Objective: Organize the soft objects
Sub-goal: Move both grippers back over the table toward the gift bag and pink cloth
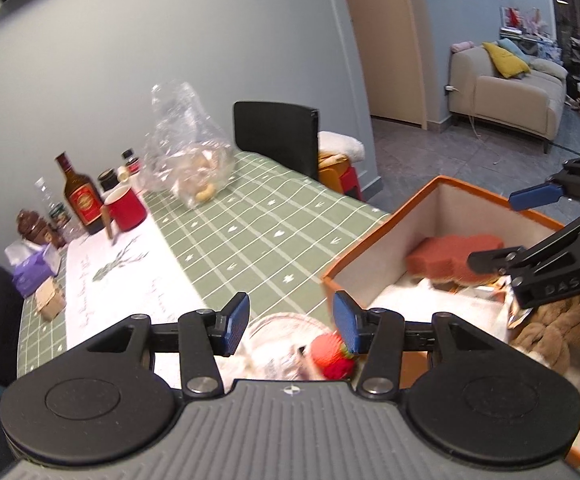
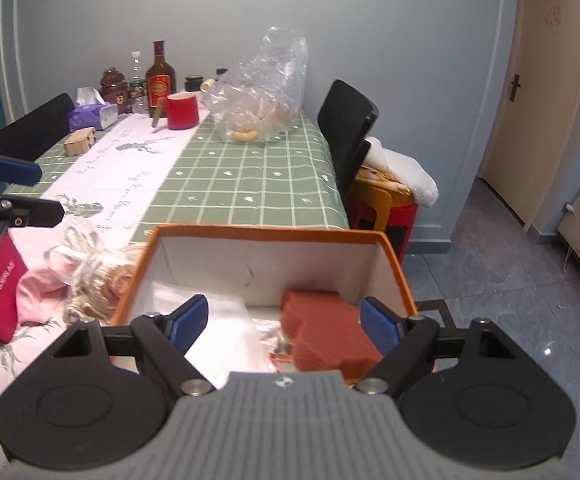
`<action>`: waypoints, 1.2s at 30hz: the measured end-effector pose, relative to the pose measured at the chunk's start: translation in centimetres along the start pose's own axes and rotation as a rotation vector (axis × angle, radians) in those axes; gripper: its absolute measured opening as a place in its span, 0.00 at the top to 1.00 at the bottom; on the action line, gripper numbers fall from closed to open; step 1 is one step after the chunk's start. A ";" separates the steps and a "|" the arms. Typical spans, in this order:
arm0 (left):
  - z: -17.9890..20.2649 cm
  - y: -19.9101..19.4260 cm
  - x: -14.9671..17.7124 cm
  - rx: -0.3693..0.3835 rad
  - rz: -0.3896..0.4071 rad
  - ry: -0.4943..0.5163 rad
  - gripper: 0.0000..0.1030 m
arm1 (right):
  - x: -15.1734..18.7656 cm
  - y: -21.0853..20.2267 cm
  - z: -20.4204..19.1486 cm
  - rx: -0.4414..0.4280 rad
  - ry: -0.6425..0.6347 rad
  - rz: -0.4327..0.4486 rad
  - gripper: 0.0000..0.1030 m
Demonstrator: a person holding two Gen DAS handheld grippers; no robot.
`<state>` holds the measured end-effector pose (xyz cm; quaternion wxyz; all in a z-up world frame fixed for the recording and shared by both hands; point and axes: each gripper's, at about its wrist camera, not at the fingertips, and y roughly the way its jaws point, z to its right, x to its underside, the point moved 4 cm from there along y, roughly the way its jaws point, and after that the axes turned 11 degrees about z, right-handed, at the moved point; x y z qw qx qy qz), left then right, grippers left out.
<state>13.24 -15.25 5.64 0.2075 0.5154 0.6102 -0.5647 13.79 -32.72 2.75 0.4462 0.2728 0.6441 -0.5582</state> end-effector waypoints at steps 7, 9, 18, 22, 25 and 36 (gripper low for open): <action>-2.9 -1.4 2.3 -0.027 -0.017 -0.024 0.45 | -1.2 -0.7 -3.2 -0.043 -0.035 0.031 0.20; -3.8 -1.9 3.0 -0.036 -0.019 -0.036 0.45 | -1.5 -0.8 -4.3 -0.055 -0.052 0.038 0.20; -6.9 -3.9 6.4 -0.049 -0.021 -0.174 0.37 | -2.2 -0.8 -9.5 -0.123 -0.119 0.052 0.20; -7.0 -3.4 8.1 -0.046 -0.039 -0.196 0.37 | -2.1 -0.7 -11.7 -0.147 -0.146 0.049 0.20; -7.1 -3.3 8.8 -0.035 -0.045 -0.198 0.37 | -1.8 -0.6 -13.1 -0.165 -0.174 0.042 0.20; -4.6 -2.8 11.0 0.060 -0.075 -0.180 0.37 | -0.1 2.0 -15.4 -0.195 -0.325 -0.036 0.21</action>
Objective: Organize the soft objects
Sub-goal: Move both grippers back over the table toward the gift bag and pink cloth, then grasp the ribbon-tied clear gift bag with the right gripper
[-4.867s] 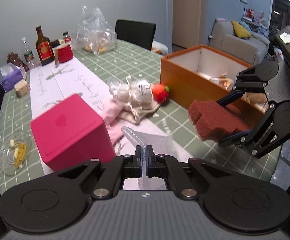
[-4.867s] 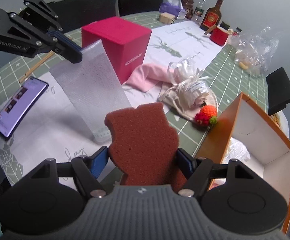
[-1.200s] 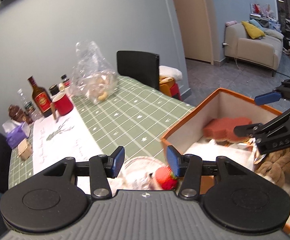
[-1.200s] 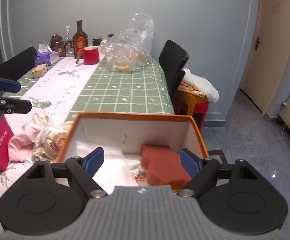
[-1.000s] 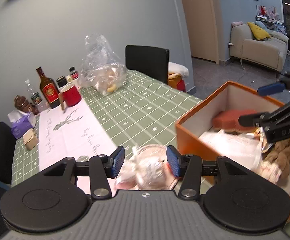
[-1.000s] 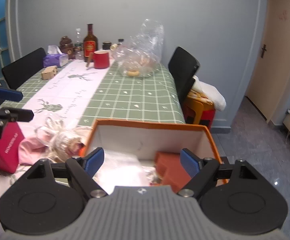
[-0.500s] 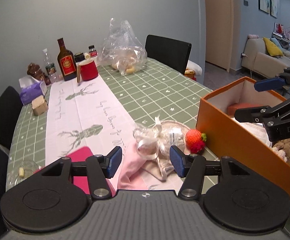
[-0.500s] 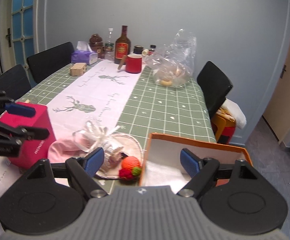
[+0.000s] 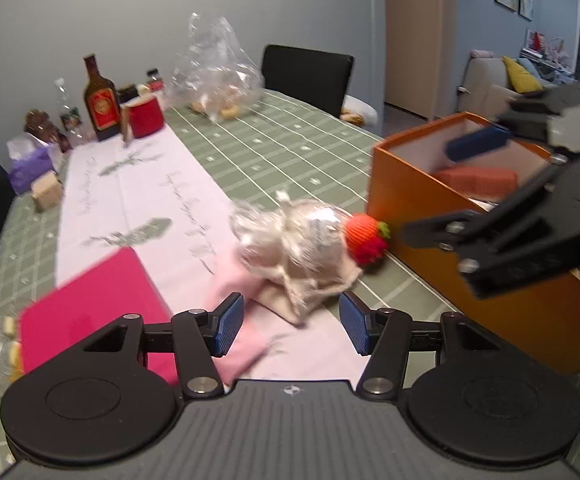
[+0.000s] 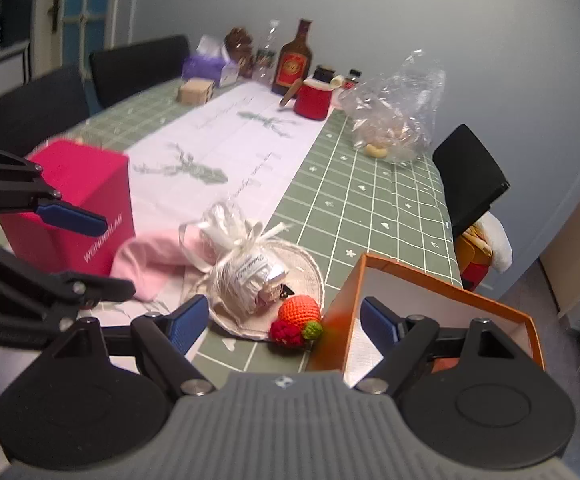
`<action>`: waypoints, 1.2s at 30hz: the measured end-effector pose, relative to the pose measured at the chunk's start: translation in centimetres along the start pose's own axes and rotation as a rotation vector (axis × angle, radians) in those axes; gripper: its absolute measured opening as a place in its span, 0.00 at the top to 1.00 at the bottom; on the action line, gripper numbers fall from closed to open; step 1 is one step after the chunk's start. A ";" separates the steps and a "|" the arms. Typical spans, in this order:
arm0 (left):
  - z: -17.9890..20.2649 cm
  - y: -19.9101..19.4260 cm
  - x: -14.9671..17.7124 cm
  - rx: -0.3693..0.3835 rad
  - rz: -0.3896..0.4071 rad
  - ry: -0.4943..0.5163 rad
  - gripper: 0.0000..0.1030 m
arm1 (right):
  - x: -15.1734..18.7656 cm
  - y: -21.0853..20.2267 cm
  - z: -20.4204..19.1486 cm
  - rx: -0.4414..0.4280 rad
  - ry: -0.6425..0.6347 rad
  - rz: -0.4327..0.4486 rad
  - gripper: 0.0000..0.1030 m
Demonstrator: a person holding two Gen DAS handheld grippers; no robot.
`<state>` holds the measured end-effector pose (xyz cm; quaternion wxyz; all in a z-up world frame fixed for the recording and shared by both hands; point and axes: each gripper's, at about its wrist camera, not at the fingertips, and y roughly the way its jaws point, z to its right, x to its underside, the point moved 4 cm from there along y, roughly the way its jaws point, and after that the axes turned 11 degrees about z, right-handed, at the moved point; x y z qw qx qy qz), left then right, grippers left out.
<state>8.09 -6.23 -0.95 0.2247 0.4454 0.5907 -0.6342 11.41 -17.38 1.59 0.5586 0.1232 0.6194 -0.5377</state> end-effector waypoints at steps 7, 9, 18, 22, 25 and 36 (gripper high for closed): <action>1.7 0.3 3.1 0.035 -0.065 0.056 0.37 | -1.2 3.3 -0.2 -0.053 -0.075 -0.068 0.21; 2.0 0.3 4.0 0.034 -0.086 0.086 0.37 | -1.8 4.7 -0.4 -0.073 -0.097 -0.097 0.21; 2.3 -0.1 5.8 0.037 -0.126 0.147 0.37 | -1.5 10.5 -3.2 -0.118 -0.232 -0.225 0.21; 2.3 -0.4 5.8 0.046 -0.120 0.145 0.37 | -1.7 12.4 -3.0 -0.098 -0.225 -0.232 0.20; 2.2 -0.4 5.9 0.052 -0.120 0.143 0.37 | -1.5 13.5 -2.6 -0.096 -0.202 -0.244 0.20; 2.1 0.4 5.7 0.047 -0.119 0.141 0.37 | 0.0 13.5 -2.4 -0.137 -0.117 -0.281 0.57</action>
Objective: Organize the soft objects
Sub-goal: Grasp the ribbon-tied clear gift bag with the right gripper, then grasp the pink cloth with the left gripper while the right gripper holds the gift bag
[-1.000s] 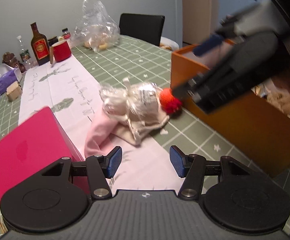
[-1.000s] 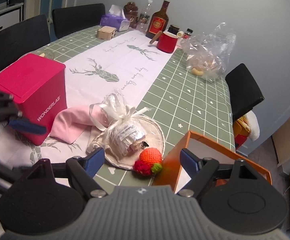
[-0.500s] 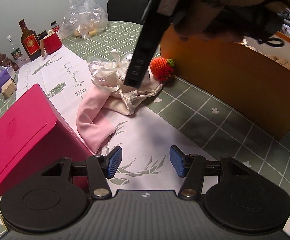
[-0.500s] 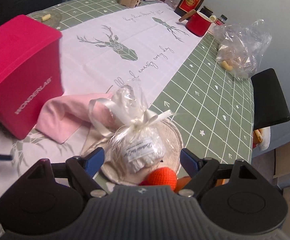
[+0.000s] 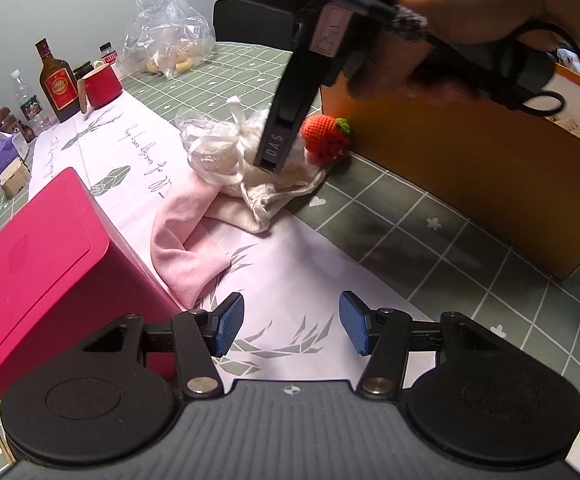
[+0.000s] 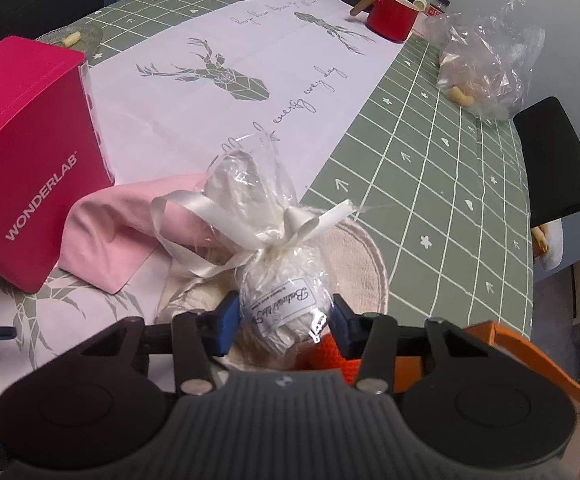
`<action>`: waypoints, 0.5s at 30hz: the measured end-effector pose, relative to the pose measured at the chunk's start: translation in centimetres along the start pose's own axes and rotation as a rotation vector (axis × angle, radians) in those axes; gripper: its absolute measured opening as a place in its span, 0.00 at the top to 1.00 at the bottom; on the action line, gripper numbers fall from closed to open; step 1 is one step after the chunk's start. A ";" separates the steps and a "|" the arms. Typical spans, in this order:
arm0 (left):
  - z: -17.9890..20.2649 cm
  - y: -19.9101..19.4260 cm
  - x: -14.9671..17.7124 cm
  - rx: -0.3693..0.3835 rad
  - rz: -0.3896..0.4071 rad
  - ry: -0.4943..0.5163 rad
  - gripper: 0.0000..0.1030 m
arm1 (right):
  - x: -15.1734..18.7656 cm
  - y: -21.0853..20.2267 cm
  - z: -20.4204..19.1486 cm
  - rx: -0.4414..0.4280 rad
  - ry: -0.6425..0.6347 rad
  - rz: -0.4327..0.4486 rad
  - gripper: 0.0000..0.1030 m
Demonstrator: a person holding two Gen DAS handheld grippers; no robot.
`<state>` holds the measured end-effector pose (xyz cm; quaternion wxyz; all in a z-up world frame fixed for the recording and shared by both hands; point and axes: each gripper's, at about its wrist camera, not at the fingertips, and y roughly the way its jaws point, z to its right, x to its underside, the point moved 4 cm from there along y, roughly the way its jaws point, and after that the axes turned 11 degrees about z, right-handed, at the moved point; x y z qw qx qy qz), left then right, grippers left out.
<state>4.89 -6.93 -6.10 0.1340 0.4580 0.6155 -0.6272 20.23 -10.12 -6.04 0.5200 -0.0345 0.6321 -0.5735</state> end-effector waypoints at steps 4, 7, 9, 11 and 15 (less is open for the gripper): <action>0.1 0.2 -0.1 -0.009 -0.011 0.006 0.37 | 1.1 -0.9 -0.5 -0.036 0.027 -0.021 0.62; 0.1 0.0 -0.2 -0.019 -0.015 0.024 0.37 | 1.9 -1.9 -0.8 -0.068 0.055 -0.030 0.63; 0.0 -0.4 -0.4 -0.027 -0.005 0.036 0.37 | 2.4 -2.8 -0.9 -0.085 0.072 -0.024 0.64; -0.2 -1.0 -0.6 -0.039 0.008 0.040 0.37 | 3.0 -4.0 -1.0 -0.108 0.096 -0.016 0.64; -0.7 -1.6 -1.0 -0.073 0.025 0.059 0.37 | 4.3 -6.2 -1.4 -0.146 0.136 0.000 0.64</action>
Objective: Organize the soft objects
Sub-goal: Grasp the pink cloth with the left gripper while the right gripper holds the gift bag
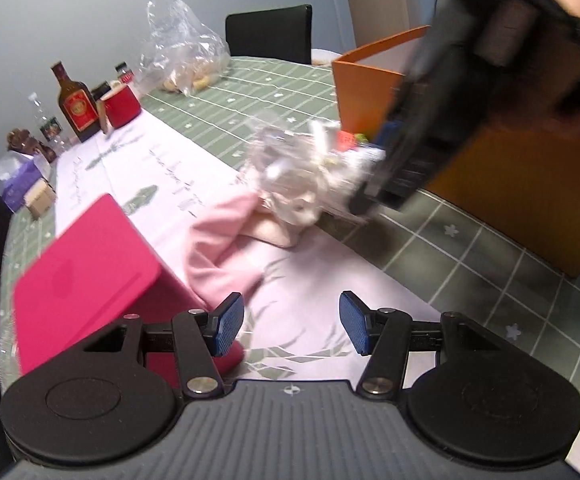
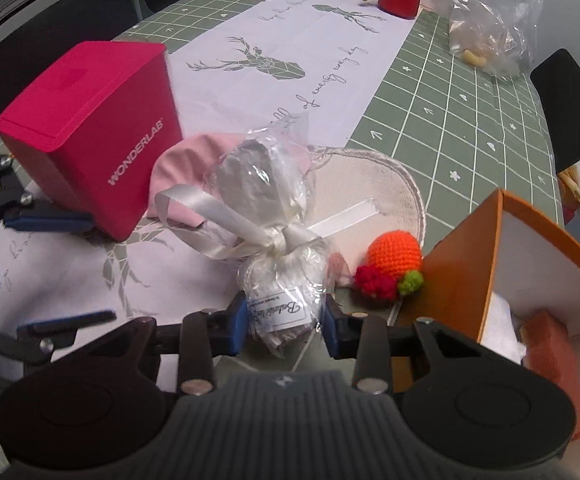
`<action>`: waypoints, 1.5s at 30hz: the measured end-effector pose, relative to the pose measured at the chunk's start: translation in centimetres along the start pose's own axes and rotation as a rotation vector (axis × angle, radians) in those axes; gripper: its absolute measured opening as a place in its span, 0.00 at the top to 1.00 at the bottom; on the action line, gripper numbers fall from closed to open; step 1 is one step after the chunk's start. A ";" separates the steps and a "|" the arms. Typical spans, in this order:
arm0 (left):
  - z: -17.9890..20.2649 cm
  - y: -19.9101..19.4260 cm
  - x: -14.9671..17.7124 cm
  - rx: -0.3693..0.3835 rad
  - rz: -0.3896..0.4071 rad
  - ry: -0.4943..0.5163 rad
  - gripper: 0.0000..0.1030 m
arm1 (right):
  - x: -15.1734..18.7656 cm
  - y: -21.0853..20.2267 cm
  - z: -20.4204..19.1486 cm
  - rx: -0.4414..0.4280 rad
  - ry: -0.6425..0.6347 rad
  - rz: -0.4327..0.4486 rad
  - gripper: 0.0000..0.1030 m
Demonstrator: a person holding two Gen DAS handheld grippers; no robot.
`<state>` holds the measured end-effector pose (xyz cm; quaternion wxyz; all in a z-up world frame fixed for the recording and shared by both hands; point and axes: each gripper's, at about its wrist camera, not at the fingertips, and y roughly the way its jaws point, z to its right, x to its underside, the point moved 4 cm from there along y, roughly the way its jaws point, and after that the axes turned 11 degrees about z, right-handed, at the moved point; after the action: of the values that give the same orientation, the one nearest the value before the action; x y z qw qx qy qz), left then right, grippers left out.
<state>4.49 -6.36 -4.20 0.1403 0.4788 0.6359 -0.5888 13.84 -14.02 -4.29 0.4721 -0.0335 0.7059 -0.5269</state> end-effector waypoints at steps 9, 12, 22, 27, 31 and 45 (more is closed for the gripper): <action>-1.9 0.0 -3.5 -0.055 0.027 0.068 0.37 | 4.8 -4.8 -2.8 0.023 -0.075 0.000 0.64; -2.9 1.0 -5.2 -0.035 0.011 0.055 0.33 | 6.4 -6.0 -3.6 0.004 -0.097 0.002 0.64; -3.1 8.7 -6.5 0.024 -0.278 0.297 0.32 | 8.4 -6.0 -4.3 -0.057 -0.122 -0.017 0.63; -3.2 11.6 -6.0 0.059 -0.398 0.329 0.32 | 7.7 -5.3 -5.1 -0.070 -0.161 -0.012 0.62; -3.3 13.4 -5.4 0.054 -0.456 0.327 0.32 | 7.3 -4.9 -5.4 -0.084 -0.170 -0.006 0.62; -5.1 14.9 -4.6 0.017 -0.504 0.223 0.92 | 7.3 -4.4 -5.2 -0.079 -0.171 -0.012 0.60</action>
<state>20.33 -6.22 -8.58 -0.0856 0.3688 0.7415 -0.5540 4.22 -16.23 -5.51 0.5258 -0.1010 0.6832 -0.4965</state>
